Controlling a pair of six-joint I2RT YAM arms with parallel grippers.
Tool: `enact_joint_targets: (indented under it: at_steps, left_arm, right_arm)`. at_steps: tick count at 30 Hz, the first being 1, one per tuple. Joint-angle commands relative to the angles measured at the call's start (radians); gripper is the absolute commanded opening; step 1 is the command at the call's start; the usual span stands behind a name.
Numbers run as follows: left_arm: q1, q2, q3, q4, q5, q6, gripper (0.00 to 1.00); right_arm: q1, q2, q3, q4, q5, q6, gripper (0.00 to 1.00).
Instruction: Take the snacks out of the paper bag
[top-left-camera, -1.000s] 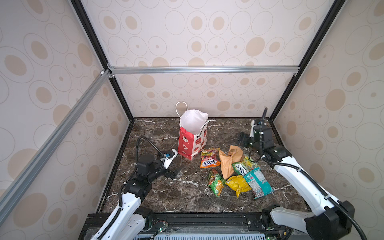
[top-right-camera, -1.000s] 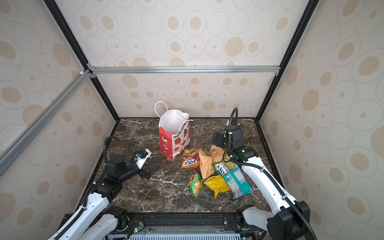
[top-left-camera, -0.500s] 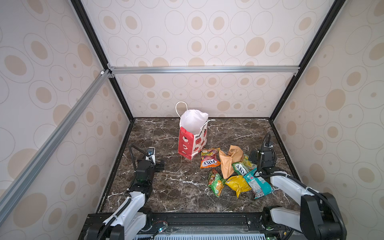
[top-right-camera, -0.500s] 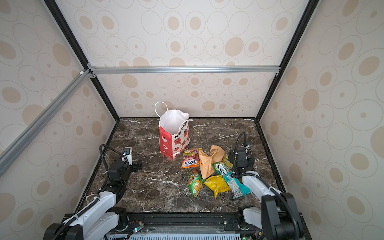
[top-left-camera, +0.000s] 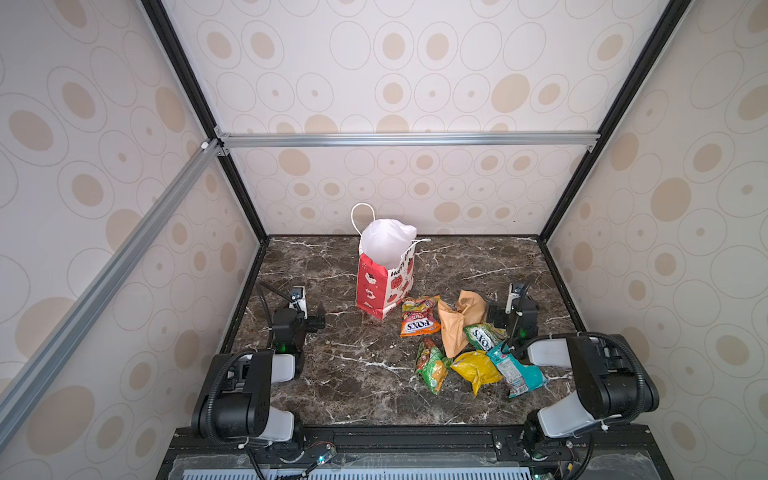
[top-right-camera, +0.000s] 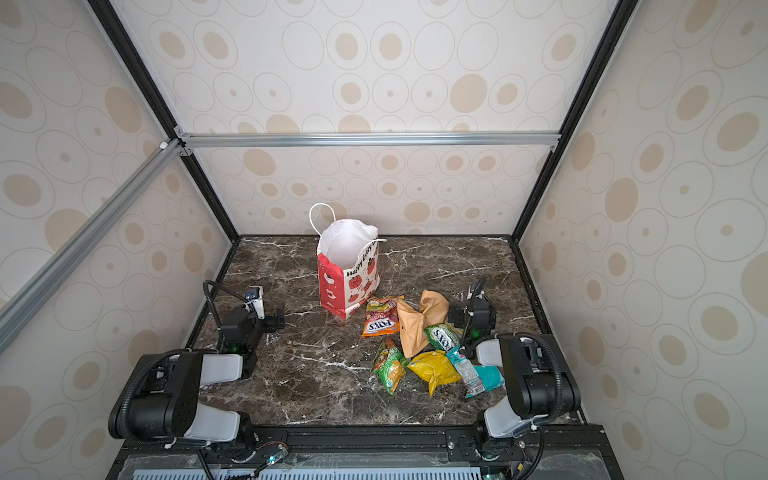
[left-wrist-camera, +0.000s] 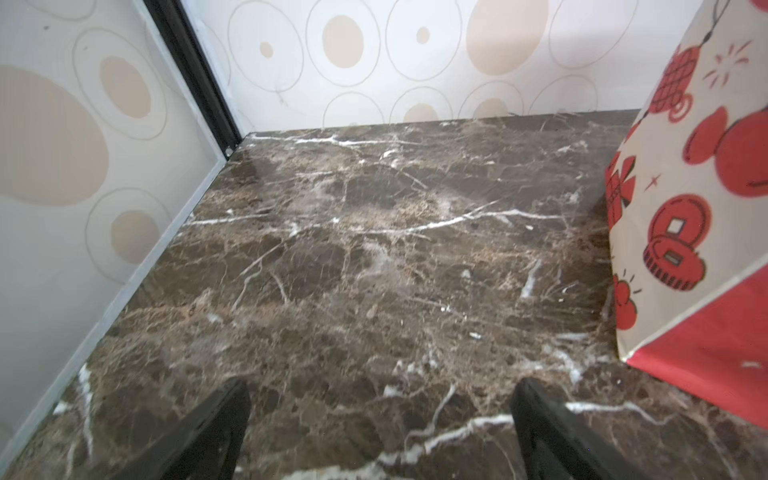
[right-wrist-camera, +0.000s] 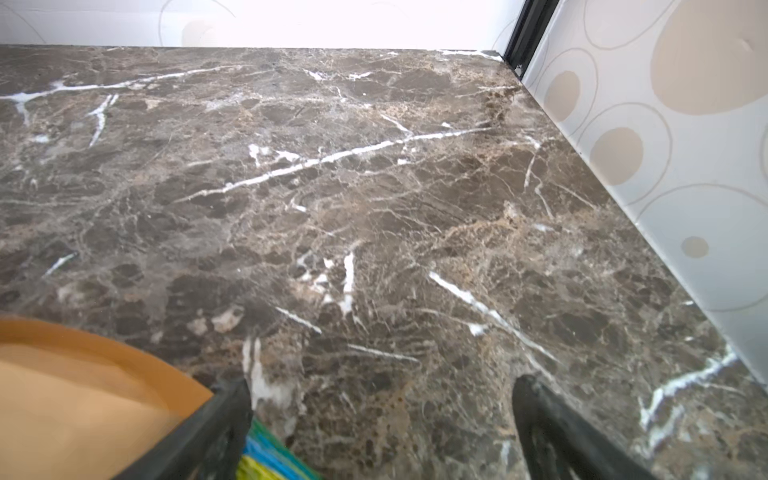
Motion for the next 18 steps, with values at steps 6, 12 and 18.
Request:
enact_joint_targets:
  at_steps: [6, 12, 18]
  left_arm:
    - [-0.009, 0.028, -0.178, 0.509, 0.025, -0.026, 0.98]
    - [-0.042, 0.115, -0.073, 0.376, -0.120, -0.037, 0.98]
    - [-0.049, 0.118, -0.078, 0.401, -0.119, -0.029, 0.98]
  right_arm:
    - [0.000, 0.000, -0.004, 0.109, -0.040, -0.036, 1.00]
    - [0.001, -0.002, -0.004, 0.105, -0.042, -0.036, 1.00]
    - [0.001, -0.008, 0.000, 0.086, -0.042, -0.034, 1.00]
